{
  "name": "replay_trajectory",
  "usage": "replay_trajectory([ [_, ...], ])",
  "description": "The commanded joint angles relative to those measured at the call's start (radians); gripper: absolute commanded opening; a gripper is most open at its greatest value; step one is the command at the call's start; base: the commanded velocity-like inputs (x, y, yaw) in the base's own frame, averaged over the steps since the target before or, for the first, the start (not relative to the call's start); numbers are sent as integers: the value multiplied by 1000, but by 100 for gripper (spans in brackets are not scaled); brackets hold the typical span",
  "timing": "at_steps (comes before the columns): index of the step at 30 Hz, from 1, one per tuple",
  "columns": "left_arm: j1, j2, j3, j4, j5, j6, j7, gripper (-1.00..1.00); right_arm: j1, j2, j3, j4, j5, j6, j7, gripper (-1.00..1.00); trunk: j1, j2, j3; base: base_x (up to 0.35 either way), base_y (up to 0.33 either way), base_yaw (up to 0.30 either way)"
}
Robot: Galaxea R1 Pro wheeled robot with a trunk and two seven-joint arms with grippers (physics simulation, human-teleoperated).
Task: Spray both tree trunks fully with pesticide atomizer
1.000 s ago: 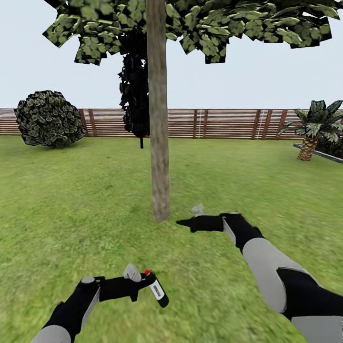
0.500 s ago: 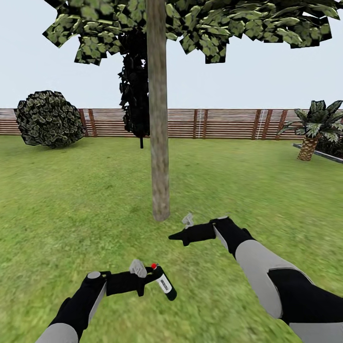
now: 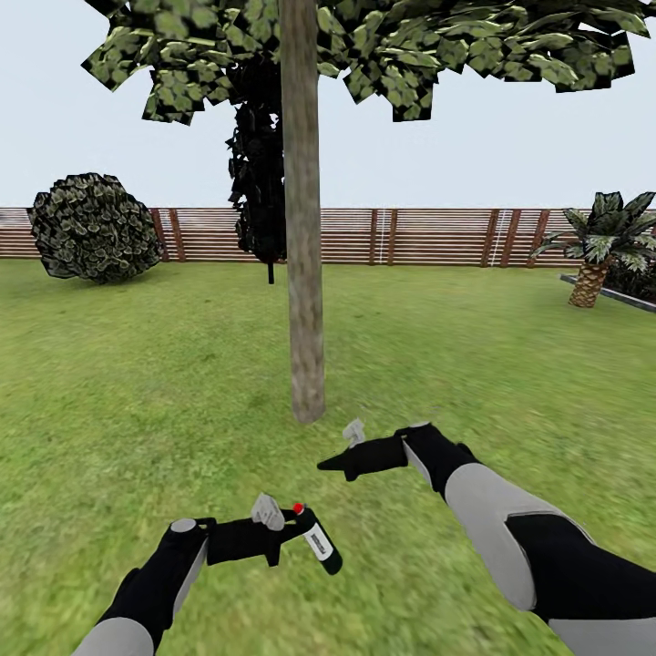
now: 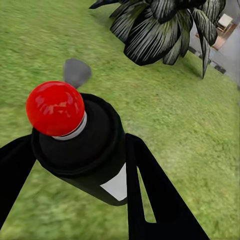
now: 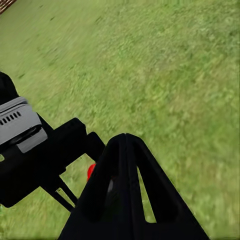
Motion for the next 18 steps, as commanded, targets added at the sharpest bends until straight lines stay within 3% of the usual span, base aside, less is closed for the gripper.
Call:
replay_trajectory([
  [1,-1,-6,5,-1,-5,10,-6,-100,0,2,2,6,-2,10,2,-100,1,-2,-2,0,0,0],
  [9,-1,-30,4,-14,-6,10,-6,-100,0,8,4,40,-1,8,-1,-100,1,-2,-2,0,0,0],
  [18,-1,-35,4,-31,-6,11,-6,-100,1,9,5,63,0,5,-4,-100,1,-2,-2,0,0,0],
])
